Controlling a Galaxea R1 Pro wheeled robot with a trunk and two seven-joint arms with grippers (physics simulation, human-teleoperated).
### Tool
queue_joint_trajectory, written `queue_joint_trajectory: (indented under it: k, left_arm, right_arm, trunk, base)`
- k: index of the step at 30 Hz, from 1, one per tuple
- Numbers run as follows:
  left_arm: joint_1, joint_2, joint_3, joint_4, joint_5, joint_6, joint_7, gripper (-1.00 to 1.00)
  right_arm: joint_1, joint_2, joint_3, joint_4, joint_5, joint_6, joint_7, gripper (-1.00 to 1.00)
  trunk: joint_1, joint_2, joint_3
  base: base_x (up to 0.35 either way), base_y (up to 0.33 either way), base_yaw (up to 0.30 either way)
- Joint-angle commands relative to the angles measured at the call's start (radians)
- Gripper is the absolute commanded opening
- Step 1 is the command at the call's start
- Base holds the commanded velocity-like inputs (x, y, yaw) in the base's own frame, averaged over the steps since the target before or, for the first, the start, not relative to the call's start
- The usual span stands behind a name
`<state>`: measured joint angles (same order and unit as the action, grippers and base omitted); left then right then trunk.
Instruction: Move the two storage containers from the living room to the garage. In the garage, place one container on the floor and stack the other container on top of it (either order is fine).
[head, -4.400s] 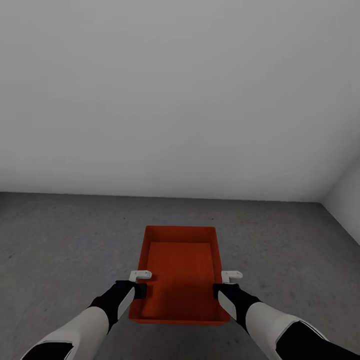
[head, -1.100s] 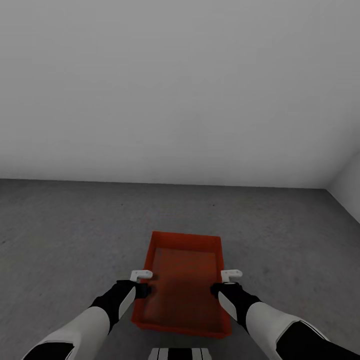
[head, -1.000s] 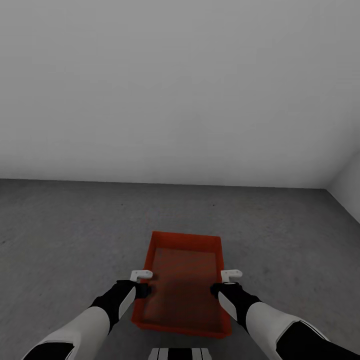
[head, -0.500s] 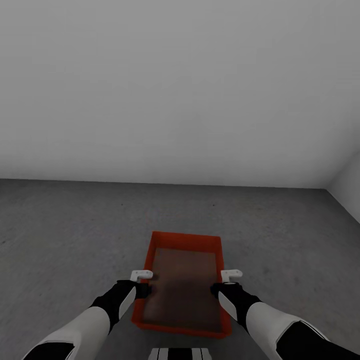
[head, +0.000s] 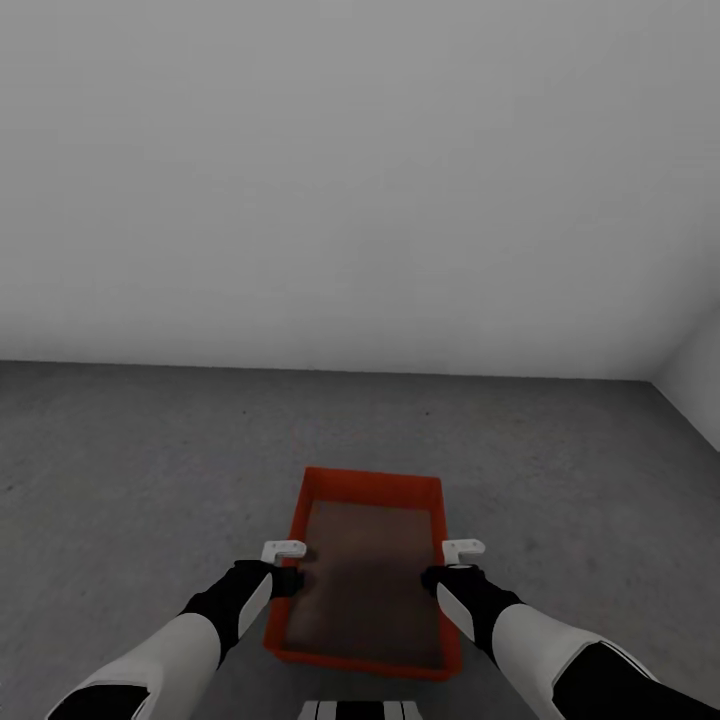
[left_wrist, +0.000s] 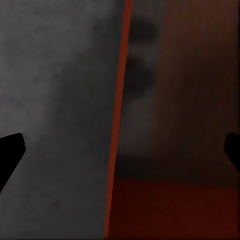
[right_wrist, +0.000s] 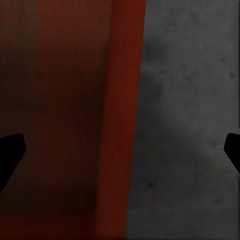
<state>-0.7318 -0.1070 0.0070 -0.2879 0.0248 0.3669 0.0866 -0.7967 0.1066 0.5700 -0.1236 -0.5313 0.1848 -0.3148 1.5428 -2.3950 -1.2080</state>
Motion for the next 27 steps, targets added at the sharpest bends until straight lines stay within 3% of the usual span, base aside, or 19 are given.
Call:
queue_joint_trajectory:
  k: [1,27]
  left_arm:
    - [0.000,0.000,0.001,-0.002,0.003,0.006,0.004,1.00]
    - [0.000,0.001,0.002,-0.002,0.003,0.006,0.004,1.00]
  right_arm:
    - [0.000,-0.001,0.008,-0.002,-0.006,0.007,-0.006,1.00]
    - [0.000,0.002,0.008,-0.002,-0.006,0.008,-0.010,1.00]
  trunk:
    - [-0.004,0.007,0.002]
    - [-0.104,0.189,0.084]
  base:
    - [0.000,0.000,0.000]
    - [0.000,0.000,0.000]
